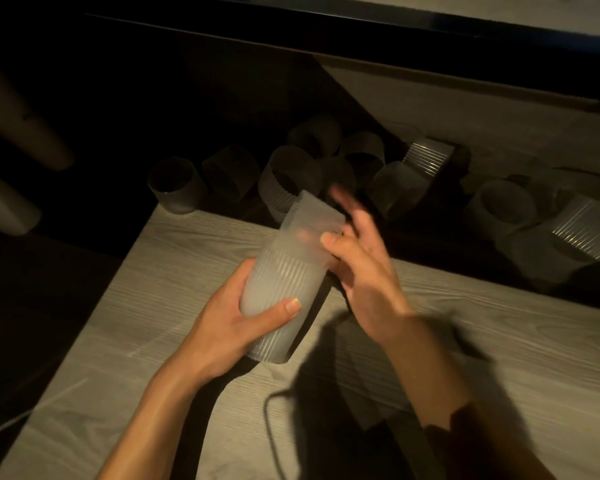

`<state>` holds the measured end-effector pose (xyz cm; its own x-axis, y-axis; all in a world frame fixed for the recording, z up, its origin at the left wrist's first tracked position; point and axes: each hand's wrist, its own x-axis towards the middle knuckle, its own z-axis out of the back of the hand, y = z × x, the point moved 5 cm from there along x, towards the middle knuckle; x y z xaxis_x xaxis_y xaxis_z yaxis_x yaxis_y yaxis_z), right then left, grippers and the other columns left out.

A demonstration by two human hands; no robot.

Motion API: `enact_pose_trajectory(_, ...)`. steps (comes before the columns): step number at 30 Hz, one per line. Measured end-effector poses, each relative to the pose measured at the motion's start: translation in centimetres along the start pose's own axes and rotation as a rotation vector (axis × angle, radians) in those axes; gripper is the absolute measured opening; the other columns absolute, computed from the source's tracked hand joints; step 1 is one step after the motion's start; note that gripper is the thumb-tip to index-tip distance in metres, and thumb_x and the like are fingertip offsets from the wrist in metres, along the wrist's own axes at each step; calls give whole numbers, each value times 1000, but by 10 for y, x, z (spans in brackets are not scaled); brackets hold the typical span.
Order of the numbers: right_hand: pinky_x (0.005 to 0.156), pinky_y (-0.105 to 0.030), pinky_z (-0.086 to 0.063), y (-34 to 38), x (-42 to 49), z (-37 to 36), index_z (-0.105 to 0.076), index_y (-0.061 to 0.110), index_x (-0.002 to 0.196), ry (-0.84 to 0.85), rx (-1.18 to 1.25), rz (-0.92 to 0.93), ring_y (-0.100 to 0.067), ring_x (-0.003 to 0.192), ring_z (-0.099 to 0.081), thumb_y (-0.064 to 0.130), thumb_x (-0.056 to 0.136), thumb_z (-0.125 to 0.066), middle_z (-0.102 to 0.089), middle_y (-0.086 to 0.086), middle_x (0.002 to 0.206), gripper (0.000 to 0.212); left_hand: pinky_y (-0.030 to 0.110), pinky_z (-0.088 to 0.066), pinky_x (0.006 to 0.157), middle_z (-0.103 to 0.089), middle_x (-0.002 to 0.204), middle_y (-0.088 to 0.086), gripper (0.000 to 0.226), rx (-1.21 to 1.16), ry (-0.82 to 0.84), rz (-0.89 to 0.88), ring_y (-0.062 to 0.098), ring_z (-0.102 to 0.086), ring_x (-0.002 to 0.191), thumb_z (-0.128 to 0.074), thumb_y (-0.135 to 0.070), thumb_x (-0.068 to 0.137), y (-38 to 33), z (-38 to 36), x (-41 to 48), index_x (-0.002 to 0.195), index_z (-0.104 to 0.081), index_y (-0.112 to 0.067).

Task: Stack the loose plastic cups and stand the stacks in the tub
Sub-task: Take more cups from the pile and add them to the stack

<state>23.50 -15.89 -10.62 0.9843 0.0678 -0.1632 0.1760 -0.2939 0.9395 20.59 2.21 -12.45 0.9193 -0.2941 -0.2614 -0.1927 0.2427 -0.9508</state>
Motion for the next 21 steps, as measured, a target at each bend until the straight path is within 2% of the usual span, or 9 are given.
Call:
enact_pose_trajectory(2, 99, -35, -53, -2, -2, -5, -48, 22, 138, -5, -37, 2, -18, 118, -63, 29, 86, -63, -61, -6, 130, 54, 39, -61, 84, -65, 118, -15, 81, -13, -13, -4, 11, -67, 106, -74, -85, 52, 0, -1, 2, 123, -52, -54)
enact_pose_trajectory(5, 94, -29, -55, -5, -3, -3, -43, 7, 134, -82, 184, -36, -20, 114, -66, 25, 83, -64, -64, -12, 124, 58, 39, -60, 84, -65, 118, -15, 84, -22, -23, -9, 11, -67, 107, -74, -84, 52, -1, 0, 5, 126, -51, -51)
enact_pose_trajectory(6, 95, -29, -55, -6, -2, -3, -41, 10, 136, -84, 186, -29, -20, 115, -65, 25, 84, -64, -66, -10, 123, 58, 37, -60, 83, -65, 118, -16, 86, -22, -20, -8, 10, -67, 107, -75, -82, 53, -1, -1, 5, 128, -50, -49)
enact_pose_trajectory(9, 99, -34, -53, -6, -1, -12, -35, 36, 145, 42, -30, 9, -14, 119, -62, 25, 91, -62, -64, 4, 127, 62, 34, -60, 82, -66, 117, -15, 78, -40, -18, -10, 11, -67, 107, -76, -67, 62, -2, -4, 6, 131, -50, -41)
enact_pose_trajectory(11, 97, -35, -53, -5, 0, -15, -41, 31, 143, 55, -43, 17, -14, 118, -62, 24, 90, -62, -62, 3, 129, 57, 36, -60, 83, -66, 116, -13, 75, -54, -28, -12, 12, -68, 107, -75, -63, 64, -1, -4, 6, 132, -51, -39)
enact_pose_trajectory(14, 100, -39, -51, -4, 2, -9, -50, 19, 126, -19, 6, 34, -19, 119, -62, 23, 84, -64, -63, -5, 126, 45, 40, -60, 85, -67, 116, -12, 74, -49, -57, -20, 13, -67, 106, -76, -65, 64, 1, -3, 6, 130, -52, -40)
enact_pose_trajectory(16, 98, -34, -51, -4, 4, -11, -55, 17, 119, 34, -87, 24, -17, 116, -62, 24, 85, -62, -65, -2, 123, 36, 36, -59, 81, -66, 115, -14, 72, -44, -76, -31, 11, -67, 105, -76, -65, 63, 0, -2, 7, 128, -52, -42)
enact_pose_trajectory(19, 85, -22, -52, -1, 3, -16, -60, 18, 113, 93, -224, 23, -7, 102, -65, 34, 91, -60, -68, 7, 107, 28, 28, -58, 75, -64, 112, -20, 71, 2, -87, -46, 7, -66, 102, -74, -66, 62, -5, 2, 9, 125, -50, -45)
enact_pose_trajectory(21, 81, -23, -50, 1, 5, -17, -62, 25, 100, 83, -308, 46, -2, 96, -62, 41, 92, -62, -65, 12, 100, 18, 27, -58, 75, -64, 112, -20, 70, 24, -85, -56, 7, -66, 101, -74, -67, 61, -6, 2, 10, 124, -50, -46)
